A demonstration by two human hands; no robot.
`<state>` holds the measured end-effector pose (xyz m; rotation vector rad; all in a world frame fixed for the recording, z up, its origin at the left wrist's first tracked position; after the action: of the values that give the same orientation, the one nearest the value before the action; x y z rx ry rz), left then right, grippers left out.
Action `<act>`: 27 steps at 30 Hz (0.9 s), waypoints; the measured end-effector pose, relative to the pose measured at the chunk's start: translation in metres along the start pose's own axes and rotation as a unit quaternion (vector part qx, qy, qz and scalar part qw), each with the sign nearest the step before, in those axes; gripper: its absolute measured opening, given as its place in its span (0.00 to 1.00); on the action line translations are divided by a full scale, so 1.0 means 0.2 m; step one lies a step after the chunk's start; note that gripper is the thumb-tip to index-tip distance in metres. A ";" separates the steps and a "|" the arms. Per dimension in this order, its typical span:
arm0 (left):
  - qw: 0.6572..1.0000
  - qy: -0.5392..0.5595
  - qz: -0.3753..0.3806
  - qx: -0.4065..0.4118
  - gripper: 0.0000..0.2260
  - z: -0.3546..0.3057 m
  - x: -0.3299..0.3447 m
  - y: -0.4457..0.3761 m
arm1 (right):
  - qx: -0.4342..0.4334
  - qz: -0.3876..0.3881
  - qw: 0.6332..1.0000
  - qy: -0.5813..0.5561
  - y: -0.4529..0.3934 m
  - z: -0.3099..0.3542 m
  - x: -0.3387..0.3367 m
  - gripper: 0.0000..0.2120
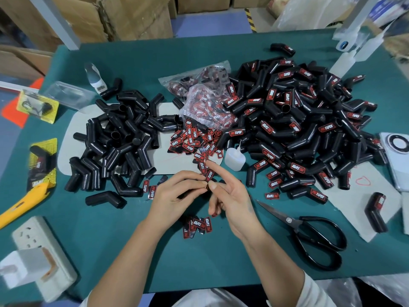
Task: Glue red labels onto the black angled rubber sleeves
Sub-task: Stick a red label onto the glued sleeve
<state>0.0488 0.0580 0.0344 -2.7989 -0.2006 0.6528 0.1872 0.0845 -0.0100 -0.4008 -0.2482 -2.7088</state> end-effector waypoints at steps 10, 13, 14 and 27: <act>0.997 0.043 0.041 -0.056 0.07 0.03 -0.01 0.00 | -0.006 -0.002 1.000 0.007 -0.01 0.01 -0.03 0.22; 0.995 0.045 0.056 -0.065 0.08 0.05 -0.01 0.00 | -0.009 0.001 1.000 0.007 -0.01 0.01 -0.03 0.22; 0.995 0.044 0.062 -0.064 0.08 0.05 -0.01 0.00 | -0.009 0.001 1.000 0.006 -0.01 0.01 -0.03 0.22; 0.991 0.048 0.106 -0.066 0.15 0.07 0.02 0.00 | -0.020 0.000 1.000 0.022 0.00 0.04 -0.05 0.21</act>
<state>0.0464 0.0614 0.0213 -2.9972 0.0756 0.5671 0.1986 0.0899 -0.0067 -0.3523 -0.1830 -2.7232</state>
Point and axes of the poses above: each hand's wrist, its own y-axis away from the middle knuckle, its own x-axis out of the palm, z = x × y, the point moved 9 cm from there along -y, towards the middle knuckle, and after that the axes turned 8 degrees about -x, right-handed, at the moved point
